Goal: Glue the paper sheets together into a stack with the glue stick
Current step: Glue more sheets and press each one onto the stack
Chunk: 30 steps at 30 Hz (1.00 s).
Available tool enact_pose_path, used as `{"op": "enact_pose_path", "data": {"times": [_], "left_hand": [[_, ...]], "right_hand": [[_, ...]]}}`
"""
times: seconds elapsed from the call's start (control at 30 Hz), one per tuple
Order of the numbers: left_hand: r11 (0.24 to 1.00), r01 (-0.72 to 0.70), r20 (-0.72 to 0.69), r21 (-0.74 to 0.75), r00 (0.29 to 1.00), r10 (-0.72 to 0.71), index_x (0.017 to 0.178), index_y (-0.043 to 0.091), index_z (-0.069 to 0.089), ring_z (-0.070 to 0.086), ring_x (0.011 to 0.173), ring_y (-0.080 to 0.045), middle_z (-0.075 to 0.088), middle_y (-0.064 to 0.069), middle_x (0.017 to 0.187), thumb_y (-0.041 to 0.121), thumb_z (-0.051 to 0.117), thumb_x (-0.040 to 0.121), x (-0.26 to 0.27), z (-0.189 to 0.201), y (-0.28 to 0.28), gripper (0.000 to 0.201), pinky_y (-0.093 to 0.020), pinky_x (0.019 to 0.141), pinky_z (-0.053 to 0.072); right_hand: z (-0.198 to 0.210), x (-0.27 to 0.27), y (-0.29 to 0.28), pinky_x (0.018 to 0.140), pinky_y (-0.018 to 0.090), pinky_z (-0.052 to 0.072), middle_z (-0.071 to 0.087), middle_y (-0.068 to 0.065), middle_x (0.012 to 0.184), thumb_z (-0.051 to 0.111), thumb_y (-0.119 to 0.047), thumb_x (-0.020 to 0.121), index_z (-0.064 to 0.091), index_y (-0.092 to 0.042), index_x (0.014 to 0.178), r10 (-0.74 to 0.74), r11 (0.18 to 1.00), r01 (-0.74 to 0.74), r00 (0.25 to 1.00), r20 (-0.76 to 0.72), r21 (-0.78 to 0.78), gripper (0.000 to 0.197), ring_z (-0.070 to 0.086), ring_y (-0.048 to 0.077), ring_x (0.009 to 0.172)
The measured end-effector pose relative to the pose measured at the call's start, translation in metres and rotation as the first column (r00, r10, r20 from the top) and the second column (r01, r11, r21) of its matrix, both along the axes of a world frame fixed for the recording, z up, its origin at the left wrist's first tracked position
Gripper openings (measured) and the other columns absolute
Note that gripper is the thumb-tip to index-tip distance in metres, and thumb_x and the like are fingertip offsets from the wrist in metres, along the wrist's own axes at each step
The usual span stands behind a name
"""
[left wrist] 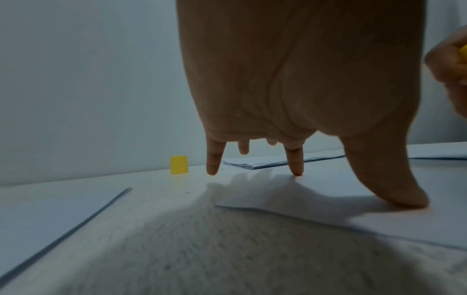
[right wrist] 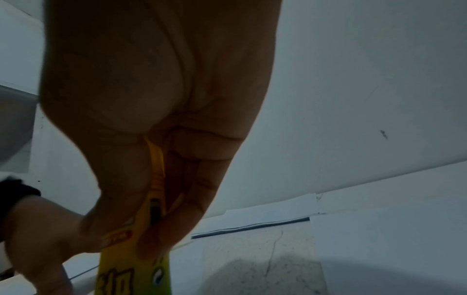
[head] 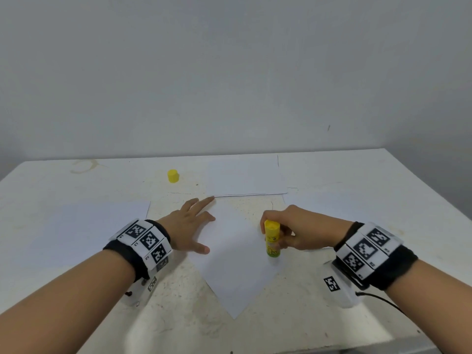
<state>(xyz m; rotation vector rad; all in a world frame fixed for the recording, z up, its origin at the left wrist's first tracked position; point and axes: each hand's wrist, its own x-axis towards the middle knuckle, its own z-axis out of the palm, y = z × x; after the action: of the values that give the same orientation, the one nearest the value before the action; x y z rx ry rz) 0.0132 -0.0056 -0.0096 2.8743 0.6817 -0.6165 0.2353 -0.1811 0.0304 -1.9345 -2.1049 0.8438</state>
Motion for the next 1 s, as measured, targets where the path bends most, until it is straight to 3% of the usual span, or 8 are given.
{"op": "enact_pose_path", "data": {"times": [0.1, 0.2, 0.3, 0.43, 0.53, 0.67, 0.87, 1.0], "left_hand": [[0.998, -0.015, -0.018, -0.058, 1.0, 0.014, 0.151, 0.026, 0.016, -0.006, 0.148, -0.017, -0.004, 0.009, 0.161, 0.044, 0.047, 0.097, -0.004, 0.003, 0.002, 0.064, -0.038, 0.118, 0.019], [0.998, 0.002, 0.05, -0.057, 0.999, 0.001, 0.149, 0.028, 0.019, 0.011, 0.144, -0.014, 0.014, 0.009, 0.158, 0.03, 0.049, 0.097, -0.013, 0.005, 0.006, 0.061, -0.034, 0.111, 0.029], [0.999, -0.017, 0.05, -0.039, 0.999, 0.019, 0.151, 0.027, 0.014, 0.023, 0.135, -0.016, 0.022, 0.003, 0.15, 0.041, 0.055, 0.093, -0.025, 0.004, 0.008, 0.073, -0.033, 0.106, 0.035], [0.994, -0.106, 0.015, -0.005, 0.994, 0.107, 0.15, 0.022, 0.016, 0.008, 0.144, -0.02, 0.004, -0.003, 0.156, 0.056, 0.049, 0.091, -0.039, -0.005, 0.004, 0.075, -0.039, 0.112, 0.029], [0.98, -0.188, -0.068, -0.065, 0.981, 0.184, 0.152, 0.014, 0.001, -0.014, 0.147, -0.017, -0.021, 0.002, 0.158, 0.072, 0.03, 0.088, -0.044, -0.011, -0.001, 0.091, -0.049, 0.118, 0.009], [0.961, -0.234, -0.128, -0.144, 0.968, 0.217, 0.147, 0.014, -0.027, -0.029, 0.141, -0.011, -0.043, 0.008, 0.142, 0.099, -0.017, 0.027, -0.044, -0.019, 0.001, 0.147, -0.051, 0.115, -0.011], [0.945, -0.287, -0.136, -0.156, 0.954, 0.267, 0.146, 0.017, -0.028, -0.029, 0.141, -0.011, -0.04, 0.006, 0.149, 0.093, -0.005, 0.041, -0.04, -0.027, 0.004, 0.132, -0.05, 0.114, -0.013], [0.941, -0.291, -0.138, -0.172, 0.953, 0.269, 0.145, 0.016, -0.03, -0.031, 0.139, -0.01, -0.044, 0.008, 0.142, 0.103, -0.004, 0.031, -0.04, -0.023, 0.003, 0.145, -0.052, 0.114, -0.014]], "right_hand": [[0.008, 0.005, 0.004, 0.069, 0.025, 0.053, 0.067, 0.006, 0.086, 0.068, -0.012, 0.085, 0.056, -0.018, 0.102, -0.009, 0.999, 0.008, 1.0, -0.026, -0.042, 0.022, 0.06, 0.01, 0.069], [0.021, 0.015, 0.012, 0.067, 0.028, 0.055, 0.069, 0.004, 0.081, 0.073, -0.005, 0.081, 0.058, -0.012, 0.094, -0.161, 0.985, 0.172, 0.931, -0.327, 0.007, 0.021, 0.066, 0.014, 0.067], [0.03, 0.018, 0.022, 0.069, 0.031, 0.056, 0.068, 0.019, 0.091, 0.067, 0.008, 0.079, 0.051, -0.007, 0.084, -0.269, 0.905, 0.424, 0.654, -0.707, 0.047, 0.023, 0.067, 0.024, 0.067], [0.02, 0.003, 0.052, 0.07, 0.026, 0.059, 0.068, 0.012, 0.081, 0.052, 0.005, 0.09, 0.047, -0.007, 0.078, -0.298, 0.809, 0.559, 0.122, -0.947, -0.182, 0.017, 0.072, 0.026, 0.074], [0.006, -0.013, 0.08, 0.061, 0.024, 0.057, 0.07, 0.011, 0.077, 0.045, -0.014, 0.098, 0.059, -0.001, 0.091, -0.39, 0.796, 0.491, -0.031, -0.92, -0.354, 0.02, 0.068, 0.018, 0.064], [-0.011, -0.045, 0.124, 0.063, 0.022, 0.053, 0.068, 0.006, 0.09, 0.052, -0.014, 0.096, 0.062, -0.007, 0.096, -0.431, 0.828, 0.46, 0.152, -0.89, -0.322, 0.013, 0.065, 0.011, 0.065], [-0.022, -0.086, 0.193, 0.081, 0.032, 0.052, 0.067, 0.012, 0.11, 0.08, -0.006, 0.073, 0.057, -0.005, 0.117, -0.457, 0.836, 0.547, 0.728, -0.511, 0.032, 0.05, 0.064, 0.021, 0.092], [-0.028, -0.106, 0.219, 0.082, 0.031, 0.047, 0.062, 0.012, 0.116, 0.076, -0.009, 0.077, 0.054, -0.007, 0.119, -0.408, 0.871, 0.468, 0.859, -0.309, 0.152, 0.048, 0.06, 0.027, 0.102]]}}
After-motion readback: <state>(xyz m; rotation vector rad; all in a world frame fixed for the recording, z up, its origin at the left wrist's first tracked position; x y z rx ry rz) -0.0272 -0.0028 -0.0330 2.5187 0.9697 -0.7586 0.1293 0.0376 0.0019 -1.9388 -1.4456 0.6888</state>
